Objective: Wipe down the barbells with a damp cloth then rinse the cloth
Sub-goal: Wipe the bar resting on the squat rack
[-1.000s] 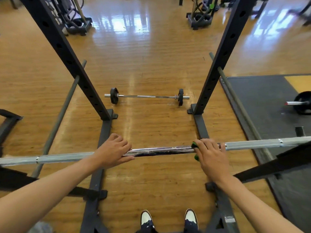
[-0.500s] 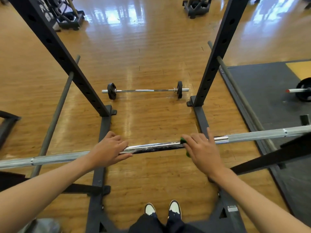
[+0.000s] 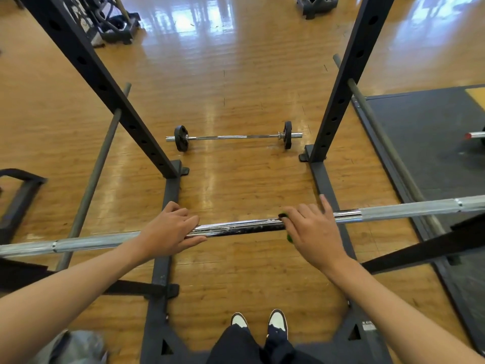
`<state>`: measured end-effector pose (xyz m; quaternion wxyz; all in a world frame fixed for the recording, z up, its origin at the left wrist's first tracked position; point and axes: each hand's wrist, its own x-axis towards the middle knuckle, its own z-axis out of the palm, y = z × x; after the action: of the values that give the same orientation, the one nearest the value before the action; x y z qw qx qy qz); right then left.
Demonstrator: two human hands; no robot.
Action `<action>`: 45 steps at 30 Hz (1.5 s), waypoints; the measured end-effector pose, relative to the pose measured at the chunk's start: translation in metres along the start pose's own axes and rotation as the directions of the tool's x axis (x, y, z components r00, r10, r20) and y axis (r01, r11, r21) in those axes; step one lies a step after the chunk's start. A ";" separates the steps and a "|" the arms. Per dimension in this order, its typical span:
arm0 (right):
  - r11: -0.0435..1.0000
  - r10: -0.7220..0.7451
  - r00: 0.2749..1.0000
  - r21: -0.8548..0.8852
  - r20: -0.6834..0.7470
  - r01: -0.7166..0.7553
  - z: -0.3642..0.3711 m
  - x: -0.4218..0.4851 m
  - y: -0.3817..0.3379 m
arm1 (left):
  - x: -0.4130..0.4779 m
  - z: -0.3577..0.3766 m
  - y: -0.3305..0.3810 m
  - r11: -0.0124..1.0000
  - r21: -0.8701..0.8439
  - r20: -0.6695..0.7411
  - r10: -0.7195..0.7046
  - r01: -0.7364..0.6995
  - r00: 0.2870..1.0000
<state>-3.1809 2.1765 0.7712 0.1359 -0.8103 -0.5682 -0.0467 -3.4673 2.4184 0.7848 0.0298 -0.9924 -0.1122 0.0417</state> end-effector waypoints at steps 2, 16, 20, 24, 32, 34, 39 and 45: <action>1.000 0.016 1.000 -0.014 -0.015 -0.016 -0.006 -0.008 0.033 | 0.000 0.000 0.001 1.000 0.004 -0.009 -0.003 0.003 1.000; 0.999 0.044 0.999 0.010 0.002 -0.044 -0.002 -0.003 -0.010 | -0.001 -0.002 0.003 1.000 0.006 -0.032 -0.013 0.013 0.999; 0.989 0.117 0.992 -0.094 0.041 -0.113 -0.023 -0.003 0.044 | 0.000 -0.002 0.003 1.000 0.013 -0.041 -0.008 0.009 0.999; 0.941 0.331 0.944 -0.077 0.015 -0.329 -0.024 0.000 0.051 | 0.000 -0.002 0.003 1.000 0.003 -0.043 -0.003 0.003 0.999; 0.990 0.121 0.992 0.074 0.036 -0.124 0.014 0.012 -0.079 | -0.002 -0.001 0.003 1.000 0.021 -0.065 0.007 -0.006 0.998; 0.998 0.000 1.000 0.055 0.025 -0.002 0.015 0.004 -0.076 | -0.003 0.000 0.002 0.999 0.046 -0.075 0.017 -0.014 0.997; 0.974 0.223 0.975 -0.049 0.000 -0.223 -0.015 -0.013 0.021 | -0.003 0.003 0.001 0.997 0.068 -0.096 0.032 -0.026 0.995; 0.902 0.429 0.903 -0.050 -0.005 -0.429 -0.014 0.010 0.009 | -0.001 0.003 0.000 0.998 0.059 -0.091 0.037 -0.032 0.995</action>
<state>-3.1680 2.1791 0.7851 0.1210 -0.9186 -0.3753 -0.0271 -3.4690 2.4185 0.7816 0.0626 -0.9938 -0.0924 -0.0001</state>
